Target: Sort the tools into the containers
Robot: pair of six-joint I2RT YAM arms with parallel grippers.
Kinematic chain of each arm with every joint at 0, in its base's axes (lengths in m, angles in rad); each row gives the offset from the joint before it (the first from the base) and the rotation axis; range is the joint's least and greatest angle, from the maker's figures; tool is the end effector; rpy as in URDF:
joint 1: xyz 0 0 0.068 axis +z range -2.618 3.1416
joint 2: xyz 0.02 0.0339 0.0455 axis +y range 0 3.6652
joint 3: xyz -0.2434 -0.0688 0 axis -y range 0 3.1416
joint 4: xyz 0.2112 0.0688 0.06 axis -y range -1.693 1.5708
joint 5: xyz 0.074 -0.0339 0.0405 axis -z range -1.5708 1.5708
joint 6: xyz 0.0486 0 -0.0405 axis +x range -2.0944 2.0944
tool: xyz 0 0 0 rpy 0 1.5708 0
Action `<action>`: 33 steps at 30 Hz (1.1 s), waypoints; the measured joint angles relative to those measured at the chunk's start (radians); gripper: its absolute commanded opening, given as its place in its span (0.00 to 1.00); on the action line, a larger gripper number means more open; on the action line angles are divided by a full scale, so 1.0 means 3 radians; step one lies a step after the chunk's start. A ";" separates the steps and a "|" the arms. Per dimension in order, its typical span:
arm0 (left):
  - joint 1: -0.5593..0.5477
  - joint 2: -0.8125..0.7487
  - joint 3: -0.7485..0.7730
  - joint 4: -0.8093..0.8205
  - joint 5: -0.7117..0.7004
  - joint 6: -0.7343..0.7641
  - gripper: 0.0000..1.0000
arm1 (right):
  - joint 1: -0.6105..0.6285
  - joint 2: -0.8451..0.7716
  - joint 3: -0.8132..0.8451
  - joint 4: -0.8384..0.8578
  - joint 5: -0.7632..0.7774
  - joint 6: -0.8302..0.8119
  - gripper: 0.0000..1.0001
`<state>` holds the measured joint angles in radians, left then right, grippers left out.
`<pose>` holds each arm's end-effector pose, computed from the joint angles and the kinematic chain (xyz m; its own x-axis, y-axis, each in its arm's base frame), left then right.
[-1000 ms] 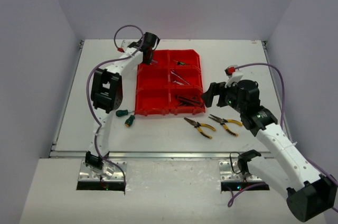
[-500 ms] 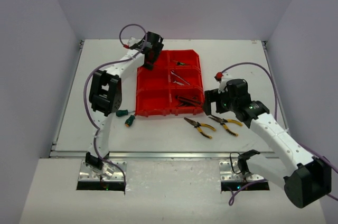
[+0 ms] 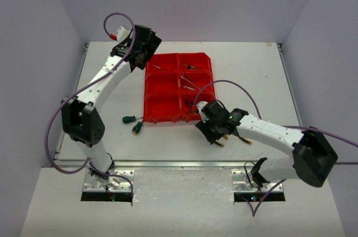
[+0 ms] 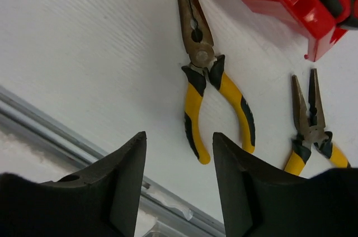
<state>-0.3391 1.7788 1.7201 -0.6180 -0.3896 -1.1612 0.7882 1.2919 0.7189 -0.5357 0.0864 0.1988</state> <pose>0.3620 -0.1081 0.3247 -0.2613 -0.8076 -0.5287 -0.5304 0.5777 -0.6204 0.1564 0.1513 0.1738 -0.7529 -0.4781 -0.4523 -0.5413 0.8408 0.0123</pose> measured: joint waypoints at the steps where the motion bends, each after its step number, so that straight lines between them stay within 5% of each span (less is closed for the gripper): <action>1: 0.0034 -0.0224 -0.0220 0.0004 0.0017 0.0072 1.00 | 0.0016 0.0122 -0.0002 -0.0015 0.0054 0.0012 0.48; 5: 0.0220 -0.1239 -0.1078 -0.0012 0.0055 0.0371 1.00 | 0.0047 0.0404 -0.0039 -0.0089 0.0231 0.0052 0.46; 11: 0.0278 -0.2210 -0.1698 0.0037 0.0162 0.0733 1.00 | 0.0049 0.0689 -0.0036 -0.0099 0.0301 0.0038 0.40; 17: 0.0278 -0.2343 -0.1767 -0.0087 0.0227 0.1061 1.00 | 0.0049 0.0979 0.0107 -0.0124 0.0074 -0.0074 0.23; 20: 0.0278 -0.2407 -0.1767 -0.0135 0.0200 0.1158 1.00 | 0.0049 0.0989 0.0117 -0.0102 -0.0013 -0.0128 0.00; 27: 0.0278 -0.2507 -0.1767 -0.0195 0.0120 0.1349 1.00 | 0.0065 0.0776 -0.0039 0.0072 -0.0129 -0.0154 0.00; 33: 0.0278 -0.2519 -0.1768 -0.0221 0.0019 0.1451 1.00 | 0.0112 0.0054 -0.0176 0.0057 -0.0266 -0.0185 0.00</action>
<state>-0.2558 1.0232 1.1898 -0.6844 -0.3840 -0.7258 0.8218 1.3082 0.6660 -0.5185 0.0066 0.1435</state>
